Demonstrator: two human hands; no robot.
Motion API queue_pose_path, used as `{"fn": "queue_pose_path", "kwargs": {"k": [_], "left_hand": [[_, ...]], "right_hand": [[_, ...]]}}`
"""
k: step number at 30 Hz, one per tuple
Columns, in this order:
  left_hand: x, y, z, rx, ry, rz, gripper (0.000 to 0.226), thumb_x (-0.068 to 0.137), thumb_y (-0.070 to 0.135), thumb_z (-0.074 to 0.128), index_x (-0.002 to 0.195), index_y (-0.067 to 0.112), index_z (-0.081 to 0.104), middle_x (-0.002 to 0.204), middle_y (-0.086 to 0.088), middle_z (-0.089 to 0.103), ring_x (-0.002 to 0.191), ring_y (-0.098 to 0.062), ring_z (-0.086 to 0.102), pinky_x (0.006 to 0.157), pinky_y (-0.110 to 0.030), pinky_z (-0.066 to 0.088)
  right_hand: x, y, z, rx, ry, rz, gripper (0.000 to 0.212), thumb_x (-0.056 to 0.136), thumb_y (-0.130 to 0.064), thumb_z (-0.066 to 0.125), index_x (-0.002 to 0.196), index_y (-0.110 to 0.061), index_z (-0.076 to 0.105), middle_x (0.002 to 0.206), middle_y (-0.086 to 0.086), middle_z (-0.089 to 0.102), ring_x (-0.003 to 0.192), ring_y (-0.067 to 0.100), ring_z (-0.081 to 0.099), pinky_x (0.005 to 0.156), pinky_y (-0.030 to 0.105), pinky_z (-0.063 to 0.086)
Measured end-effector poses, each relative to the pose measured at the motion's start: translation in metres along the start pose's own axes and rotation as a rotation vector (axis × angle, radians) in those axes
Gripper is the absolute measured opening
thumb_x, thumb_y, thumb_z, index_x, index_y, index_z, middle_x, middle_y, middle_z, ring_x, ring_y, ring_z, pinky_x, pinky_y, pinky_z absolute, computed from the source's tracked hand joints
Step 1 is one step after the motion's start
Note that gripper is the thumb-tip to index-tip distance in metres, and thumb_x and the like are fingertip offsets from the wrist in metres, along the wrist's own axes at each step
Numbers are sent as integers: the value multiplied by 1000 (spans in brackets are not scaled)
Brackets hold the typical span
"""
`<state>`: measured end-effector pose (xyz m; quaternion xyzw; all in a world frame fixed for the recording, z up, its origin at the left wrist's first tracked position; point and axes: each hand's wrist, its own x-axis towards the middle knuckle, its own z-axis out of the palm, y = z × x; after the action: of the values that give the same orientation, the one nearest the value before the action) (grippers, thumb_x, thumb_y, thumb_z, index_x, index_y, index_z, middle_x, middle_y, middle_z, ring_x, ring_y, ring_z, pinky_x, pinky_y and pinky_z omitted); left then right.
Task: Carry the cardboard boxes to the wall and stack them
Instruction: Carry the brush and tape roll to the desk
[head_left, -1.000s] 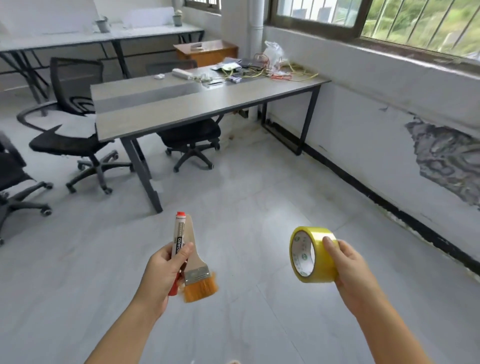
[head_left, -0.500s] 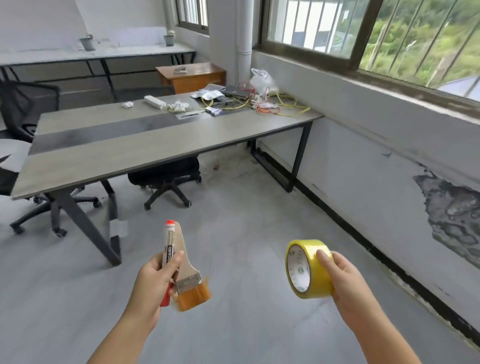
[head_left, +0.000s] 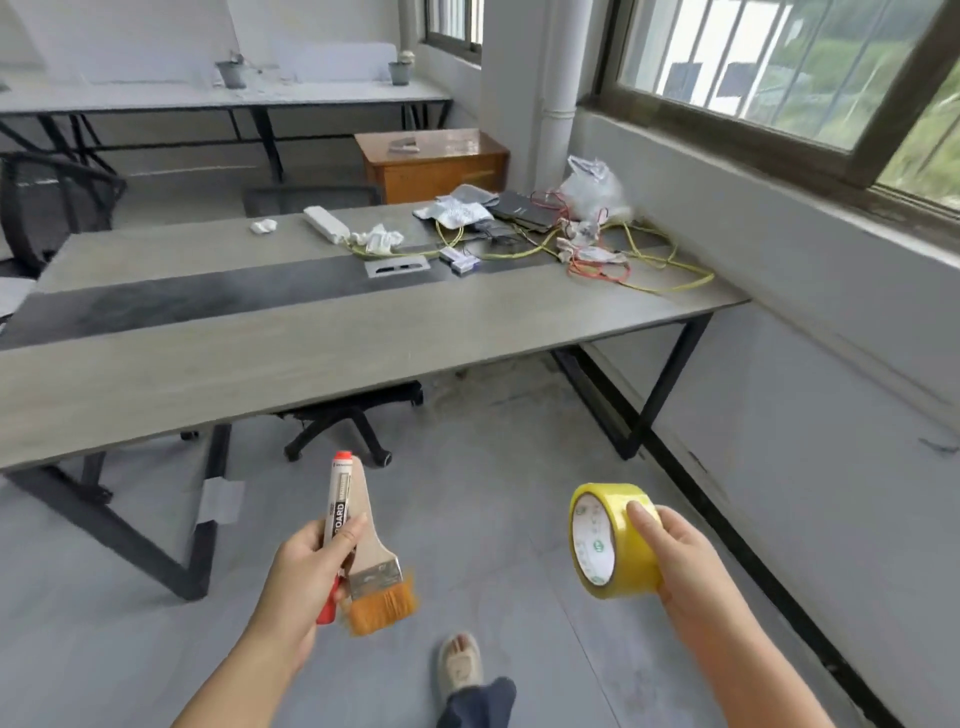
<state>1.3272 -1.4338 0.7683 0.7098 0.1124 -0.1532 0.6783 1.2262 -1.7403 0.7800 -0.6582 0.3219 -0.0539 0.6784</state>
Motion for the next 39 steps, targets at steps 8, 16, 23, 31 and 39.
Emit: {"fn": "queue_pose_path", "kwargs": {"k": [8,16,23,31,39], "left_hand": [[178,94,64,58,-48,11,24,81,33,69,77,12,57,51,2,44,42,-14,34,46,-22,19],[330,119,96,125,14,-94,24,92,24,59,74,12,50,56,-1,43,42,-15,35,45,-22,19],[460,144,141,199,79,-155,23,92,23,58,75,11,49,59,-3,43,45,-16,35,41,-20,22],[569,159,200,285,101,-250,25,92,16,56,69,15,46,65,-2,45,61,-20,40,55,-28,30],[606,148,214,568,204,-191,22,89,12,55,70,18,47,79,-3,51,76,-28,50,62,-34,38]], "right_hand": [[173,-95,60,-96,-56,-41,25,94,-34,57,91,-9,63,82,7,57,77,21,52,73,36,37],[331,-144,119,-195,-130,-7,22,95,-28,56,87,-8,60,78,5,56,73,17,50,66,31,37],[484,-185,167,-473,-220,-93,19,94,-28,59,84,-12,54,72,0,50,62,12,45,51,20,34],[607,-205,213,-1078,-303,-397,25,92,-26,58,111,-9,55,110,9,61,103,31,55,71,33,34],[622,-160,229,-1395,-370,-692,36,53,-28,89,69,-18,59,63,-5,56,54,20,58,51,28,45]]}}
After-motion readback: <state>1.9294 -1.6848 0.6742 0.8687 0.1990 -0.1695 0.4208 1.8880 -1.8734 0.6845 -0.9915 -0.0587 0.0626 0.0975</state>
